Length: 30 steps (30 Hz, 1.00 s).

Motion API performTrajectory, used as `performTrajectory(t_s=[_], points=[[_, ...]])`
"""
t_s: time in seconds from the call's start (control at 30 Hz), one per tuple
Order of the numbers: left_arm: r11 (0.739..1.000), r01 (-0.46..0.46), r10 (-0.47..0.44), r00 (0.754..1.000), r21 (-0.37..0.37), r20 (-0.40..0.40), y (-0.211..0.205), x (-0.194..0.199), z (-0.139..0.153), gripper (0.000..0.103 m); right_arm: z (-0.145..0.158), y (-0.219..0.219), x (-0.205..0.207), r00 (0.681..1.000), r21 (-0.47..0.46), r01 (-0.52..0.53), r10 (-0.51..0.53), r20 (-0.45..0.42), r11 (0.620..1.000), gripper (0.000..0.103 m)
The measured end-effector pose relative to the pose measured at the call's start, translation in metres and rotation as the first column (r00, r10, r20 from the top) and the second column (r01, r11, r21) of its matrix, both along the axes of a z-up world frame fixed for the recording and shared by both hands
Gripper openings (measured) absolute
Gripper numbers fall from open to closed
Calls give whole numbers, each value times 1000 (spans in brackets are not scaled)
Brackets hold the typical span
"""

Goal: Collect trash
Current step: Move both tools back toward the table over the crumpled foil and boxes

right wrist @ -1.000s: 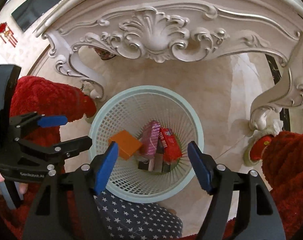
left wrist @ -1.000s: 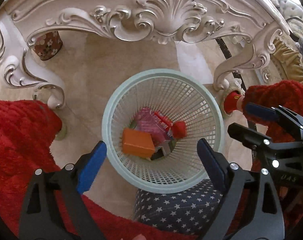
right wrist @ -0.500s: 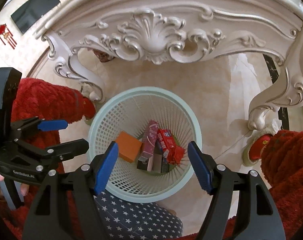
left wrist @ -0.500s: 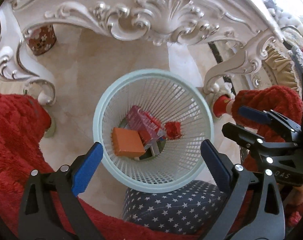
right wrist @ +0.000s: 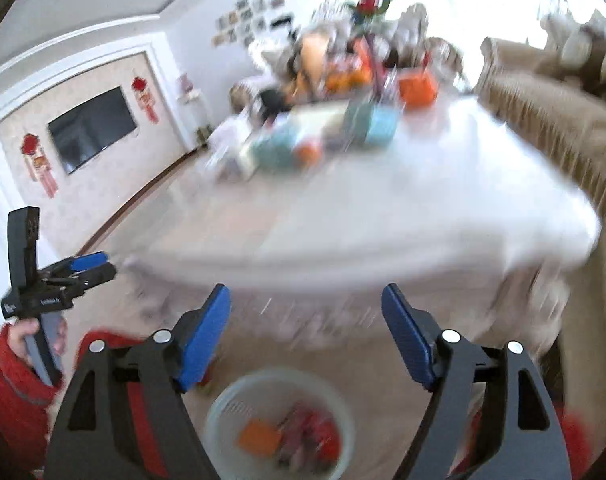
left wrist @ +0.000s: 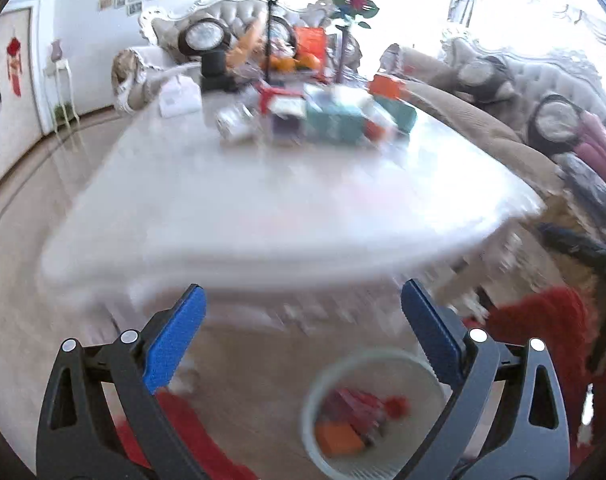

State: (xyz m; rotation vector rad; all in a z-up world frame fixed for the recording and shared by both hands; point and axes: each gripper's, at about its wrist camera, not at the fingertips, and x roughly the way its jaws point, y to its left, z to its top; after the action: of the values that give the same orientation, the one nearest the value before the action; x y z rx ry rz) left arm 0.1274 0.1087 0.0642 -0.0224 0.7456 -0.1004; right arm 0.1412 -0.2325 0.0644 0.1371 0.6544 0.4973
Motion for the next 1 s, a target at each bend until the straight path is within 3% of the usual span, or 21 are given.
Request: performTrajectory(t_s=[0.1,0.23,0.3,0.4,0.5,0.67,0.83,1.0], points=[[999,-43,43,999,21,-4,17,57,10,95,19,-3,46,997,-25,61,-60,45,998,79],[992,-88,86,996,86,26,31,128,18,95,23,-6,115,994,-22,105,-104,24,994,79],[991,-125,124,992,53,26,46,164,21,95,21,-3,146,994,-33,109,-110,-5,993,79],[983,-173,172,985,-65,-25,65,208,21,95,15,4,191,992,-38,108,-111,-63,993,79],[974,-191,186,981,-124,-47,74,237,18,95,8,15,227,989,-71,109,-115,-93,992,79],[961,-207,185,975,-184,-126,77,272,0,95,7,33,253,990,-104,79,-90,-111,991,79],[954,-232,200,965,-192,-171,78,287,-13,95,2,41,273,987,-139,70,-88,-133,988,79],[954,-268,234,946,-135,-226,91,295,-24,95,-7,40,288,982,-167,71,-98,-159,983,79]])
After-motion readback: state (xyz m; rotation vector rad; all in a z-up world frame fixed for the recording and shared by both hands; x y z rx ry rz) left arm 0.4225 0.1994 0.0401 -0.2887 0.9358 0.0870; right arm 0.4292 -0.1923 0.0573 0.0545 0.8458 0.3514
